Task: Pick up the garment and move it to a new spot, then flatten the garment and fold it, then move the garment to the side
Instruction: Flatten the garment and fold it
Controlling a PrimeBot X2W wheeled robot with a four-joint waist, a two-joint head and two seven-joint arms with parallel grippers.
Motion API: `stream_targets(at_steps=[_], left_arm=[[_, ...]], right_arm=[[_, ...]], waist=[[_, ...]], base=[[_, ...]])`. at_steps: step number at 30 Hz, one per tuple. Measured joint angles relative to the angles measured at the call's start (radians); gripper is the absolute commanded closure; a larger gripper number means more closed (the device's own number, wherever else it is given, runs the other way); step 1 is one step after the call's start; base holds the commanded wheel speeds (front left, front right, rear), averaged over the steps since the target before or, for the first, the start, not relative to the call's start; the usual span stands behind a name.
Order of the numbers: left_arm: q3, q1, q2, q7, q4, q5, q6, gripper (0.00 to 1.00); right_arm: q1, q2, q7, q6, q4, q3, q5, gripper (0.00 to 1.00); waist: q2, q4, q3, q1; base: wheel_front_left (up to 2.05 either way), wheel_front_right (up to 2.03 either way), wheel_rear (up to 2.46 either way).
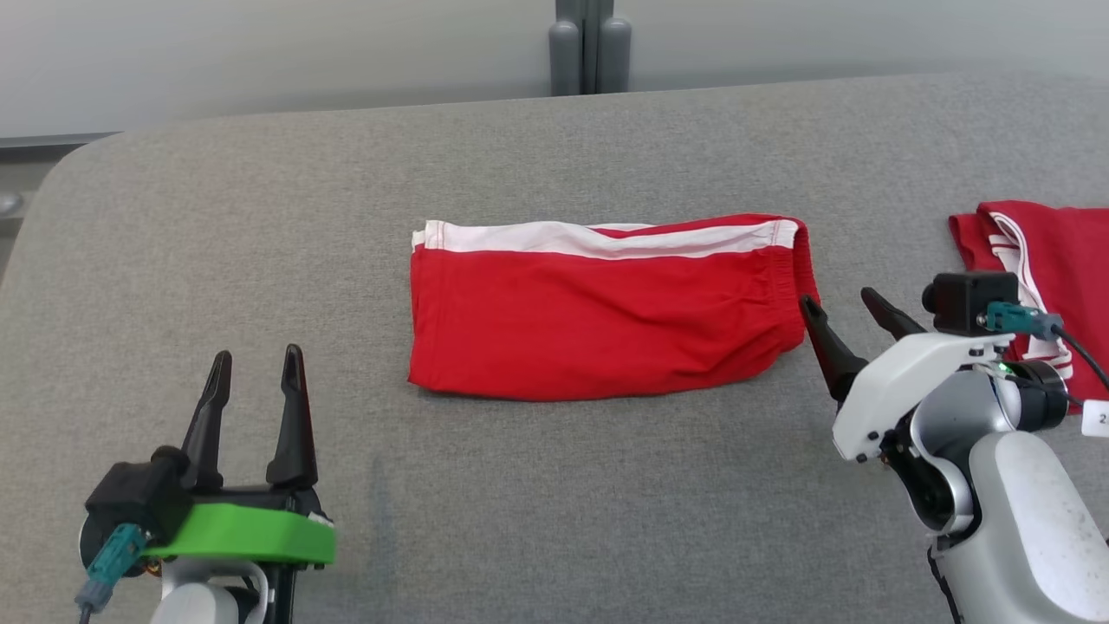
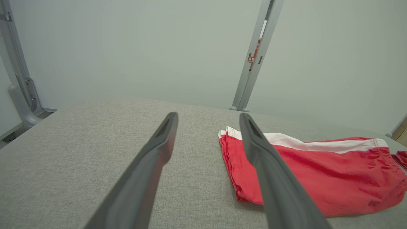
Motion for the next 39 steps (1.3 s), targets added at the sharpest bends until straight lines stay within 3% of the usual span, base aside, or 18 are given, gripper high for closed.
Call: stream_targets(at_steps=[12, 30, 39], left_arm=[[0.028, 0.134, -0.063, 0.0, -0.102, 0.065, -0.035, 0.0], [-0.01, 0.086, -0.077, 0.0, -0.084, 0.094, -0.052, 0.0], [-0.023, 0.072, -0.078, 0.0, -0.074, 0.094, -0.055, 0.0]], right_arm=[[-0.165, -0.006, 0.059, 0.0, 0.218, -0.077, -0.055, 0.0], [-0.362, 0.017, 0.083, 0.0, 0.593, -0.21, -0.11, 0.0], [-0.441, 0.033, 0.123, 0.0, 0.732, -0.226, -0.062, 0.0]], waist=[[0.0, 0.071, -0.014, 0.0], [0.0, 0.119, 0.086, 0.0], [0.0, 0.15, 0.11, 0.0]], base=[[0.0, 0.0, 0.0], [0.0, 0.0, 0.0], [0.0, 0.0, 0.0]])
